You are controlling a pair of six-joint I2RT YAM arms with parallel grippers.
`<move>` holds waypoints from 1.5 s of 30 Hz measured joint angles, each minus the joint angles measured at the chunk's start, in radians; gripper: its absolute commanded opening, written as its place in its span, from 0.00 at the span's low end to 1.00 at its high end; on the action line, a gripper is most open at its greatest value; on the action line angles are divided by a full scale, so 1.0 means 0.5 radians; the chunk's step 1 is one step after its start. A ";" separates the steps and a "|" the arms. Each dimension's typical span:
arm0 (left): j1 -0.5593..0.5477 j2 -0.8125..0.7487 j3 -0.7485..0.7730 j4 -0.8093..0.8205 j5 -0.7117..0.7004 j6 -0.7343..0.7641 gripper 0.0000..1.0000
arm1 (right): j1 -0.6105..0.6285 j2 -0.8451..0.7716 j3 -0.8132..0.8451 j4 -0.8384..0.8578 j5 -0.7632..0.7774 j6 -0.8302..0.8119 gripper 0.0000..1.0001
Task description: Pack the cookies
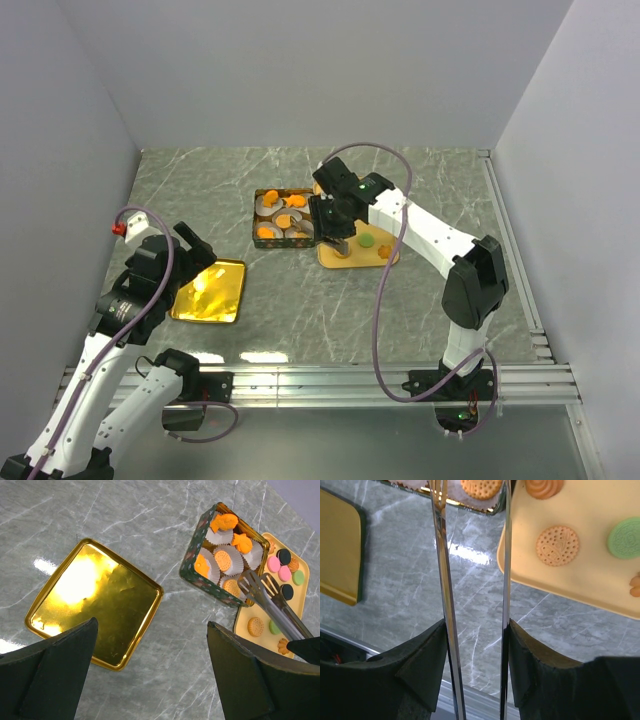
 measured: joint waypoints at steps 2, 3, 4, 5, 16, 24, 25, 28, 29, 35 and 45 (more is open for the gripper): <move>0.000 0.000 0.000 0.001 0.000 0.001 0.96 | 0.000 -0.006 0.011 0.001 0.021 0.000 0.56; 0.000 0.001 0.000 0.001 0.000 0.001 0.96 | 0.000 -0.012 0.013 -0.002 0.031 0.000 0.56; 0.000 0.002 0.000 0.001 0.000 0.000 0.96 | 0.000 -0.016 0.017 -0.005 0.040 0.000 0.56; 0.000 0.002 -0.001 0.001 0.001 0.001 0.96 | 0.000 -0.020 0.020 -0.006 0.047 0.000 0.56; -0.005 0.035 -0.005 0.002 0.034 0.002 0.96 | -0.174 -0.227 0.018 -0.023 0.106 -0.007 0.56; -0.021 0.073 -0.005 0.004 0.053 0.004 0.95 | -0.608 -0.421 -0.113 0.004 0.169 -0.059 0.56; -0.023 0.079 -0.005 0.004 0.054 0.005 0.95 | -0.649 -0.421 -0.131 0.003 0.175 -0.061 0.56; -0.028 0.095 -0.005 0.005 0.065 0.010 0.95 | -0.777 -0.421 -0.198 0.002 0.177 -0.060 0.56; -0.031 0.100 -0.005 0.005 0.066 0.011 0.95 | -0.816 -0.421 -0.210 0.000 0.172 -0.058 0.56; -0.034 0.126 -0.005 0.006 0.069 0.032 0.95 | -1.116 -0.378 -0.245 0.016 0.161 -0.002 0.56; -0.034 0.133 -0.005 0.008 0.080 0.038 0.95 | -1.362 -0.111 -0.494 0.108 0.131 0.097 0.55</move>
